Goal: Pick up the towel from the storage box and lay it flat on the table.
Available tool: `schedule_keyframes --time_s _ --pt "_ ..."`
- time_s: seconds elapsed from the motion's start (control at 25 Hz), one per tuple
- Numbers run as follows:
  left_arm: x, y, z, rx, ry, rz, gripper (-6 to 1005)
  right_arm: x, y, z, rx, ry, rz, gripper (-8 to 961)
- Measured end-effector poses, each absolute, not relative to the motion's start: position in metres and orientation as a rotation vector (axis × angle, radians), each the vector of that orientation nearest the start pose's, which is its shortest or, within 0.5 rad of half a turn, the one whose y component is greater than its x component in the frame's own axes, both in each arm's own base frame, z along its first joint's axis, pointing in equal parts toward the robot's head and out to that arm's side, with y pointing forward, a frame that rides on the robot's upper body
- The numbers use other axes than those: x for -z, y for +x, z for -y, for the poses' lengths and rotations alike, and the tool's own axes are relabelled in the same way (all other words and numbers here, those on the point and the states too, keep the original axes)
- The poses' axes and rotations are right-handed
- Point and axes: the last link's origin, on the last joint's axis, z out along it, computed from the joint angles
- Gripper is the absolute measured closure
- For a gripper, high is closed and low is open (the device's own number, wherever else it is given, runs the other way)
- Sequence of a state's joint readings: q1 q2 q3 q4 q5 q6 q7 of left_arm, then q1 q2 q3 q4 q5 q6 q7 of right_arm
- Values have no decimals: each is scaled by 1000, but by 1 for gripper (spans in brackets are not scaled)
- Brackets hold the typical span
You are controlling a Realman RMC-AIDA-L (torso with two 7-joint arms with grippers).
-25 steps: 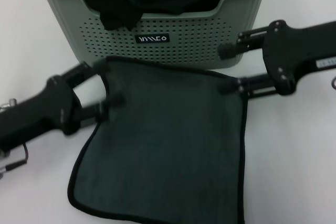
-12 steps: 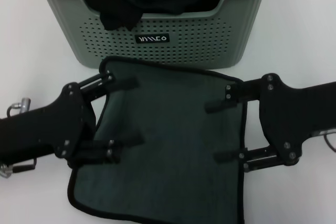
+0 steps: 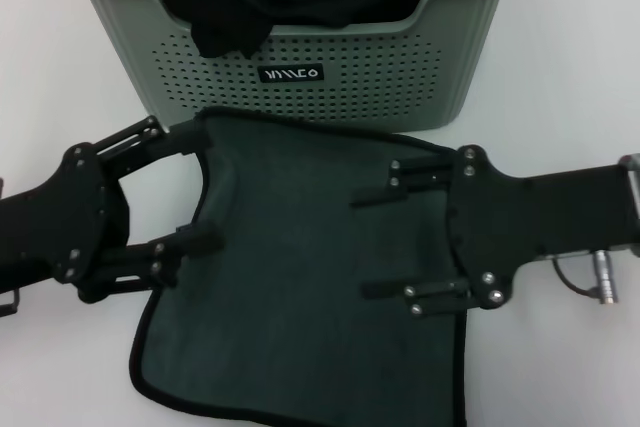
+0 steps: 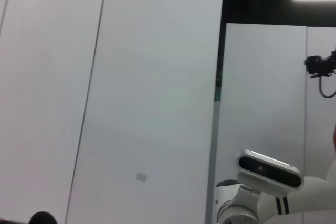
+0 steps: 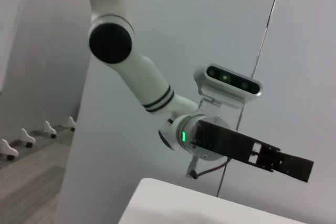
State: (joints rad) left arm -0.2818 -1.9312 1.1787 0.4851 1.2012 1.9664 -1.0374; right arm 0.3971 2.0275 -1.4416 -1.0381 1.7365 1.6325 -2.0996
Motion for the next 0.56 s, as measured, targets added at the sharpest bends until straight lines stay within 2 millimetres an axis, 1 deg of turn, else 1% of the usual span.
schedule_keyframes --time_s 0.32,0.56 --pt "-42 -269 -233 1412 -2627 252 111 38 144 -288 -964 -2837 634 310" --pt "-39 -269 -231 1412 -2639 262 111 44 141 -291 -972 -2809 627 310"
